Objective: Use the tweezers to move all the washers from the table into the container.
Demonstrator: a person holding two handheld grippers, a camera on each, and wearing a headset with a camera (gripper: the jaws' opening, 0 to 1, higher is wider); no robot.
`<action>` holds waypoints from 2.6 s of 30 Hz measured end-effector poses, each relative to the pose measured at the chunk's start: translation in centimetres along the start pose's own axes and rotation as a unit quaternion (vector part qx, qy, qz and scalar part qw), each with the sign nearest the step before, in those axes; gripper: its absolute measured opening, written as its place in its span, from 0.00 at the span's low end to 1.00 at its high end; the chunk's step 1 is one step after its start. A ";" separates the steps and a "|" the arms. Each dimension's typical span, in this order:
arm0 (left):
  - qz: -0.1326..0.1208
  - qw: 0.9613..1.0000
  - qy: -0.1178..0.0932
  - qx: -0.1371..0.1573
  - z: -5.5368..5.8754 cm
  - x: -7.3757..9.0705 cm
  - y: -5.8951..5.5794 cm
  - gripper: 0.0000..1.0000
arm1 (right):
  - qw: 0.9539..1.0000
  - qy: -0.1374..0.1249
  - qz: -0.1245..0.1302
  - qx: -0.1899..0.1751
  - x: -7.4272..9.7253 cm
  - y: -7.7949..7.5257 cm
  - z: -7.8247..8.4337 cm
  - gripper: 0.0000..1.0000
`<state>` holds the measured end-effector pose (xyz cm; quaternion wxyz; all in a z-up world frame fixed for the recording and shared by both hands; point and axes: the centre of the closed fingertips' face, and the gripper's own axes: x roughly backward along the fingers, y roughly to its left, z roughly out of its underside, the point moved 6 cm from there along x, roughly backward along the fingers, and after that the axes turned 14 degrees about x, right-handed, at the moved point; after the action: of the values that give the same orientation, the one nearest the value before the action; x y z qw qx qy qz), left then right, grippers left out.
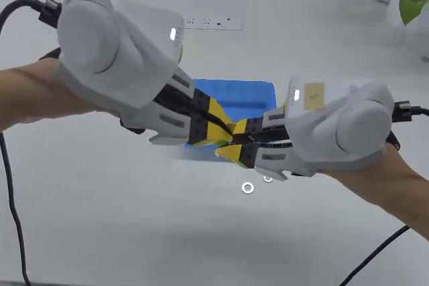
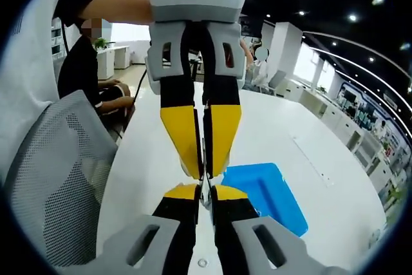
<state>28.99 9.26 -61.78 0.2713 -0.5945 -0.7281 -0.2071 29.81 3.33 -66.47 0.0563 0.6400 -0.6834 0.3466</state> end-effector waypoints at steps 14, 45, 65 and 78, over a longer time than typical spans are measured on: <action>-0.019 1.000 -0.014 -0.021 -1.8 1.0 2.9 0.07 | 0.999 -0.003 0.032 0.008 0.2 -3.6 -0.3 0.08; -0.024 0.998 0.008 0.052 4.7 -2.7 10.8 0.07 | 0.999 0.027 -0.012 -0.031 -6.5 -7.1 6.3 0.09; -0.022 0.998 0.017 0.058 4.9 -3.2 10.6 0.07 | 0.999 0.034 -0.018 -0.039 -6.5 -6.7 6.7 0.10; -0.029 0.999 0.014 0.037 3.4 -2.0 9.3 0.07 | 0.999 0.022 -0.008 -0.025 -5.1 -6.6 5.2 0.11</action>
<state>37.89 11.76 -65.87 0.2975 -0.5597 -0.7482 -0.1958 38.60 5.12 -70.40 0.0900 0.6361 -0.6854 0.3428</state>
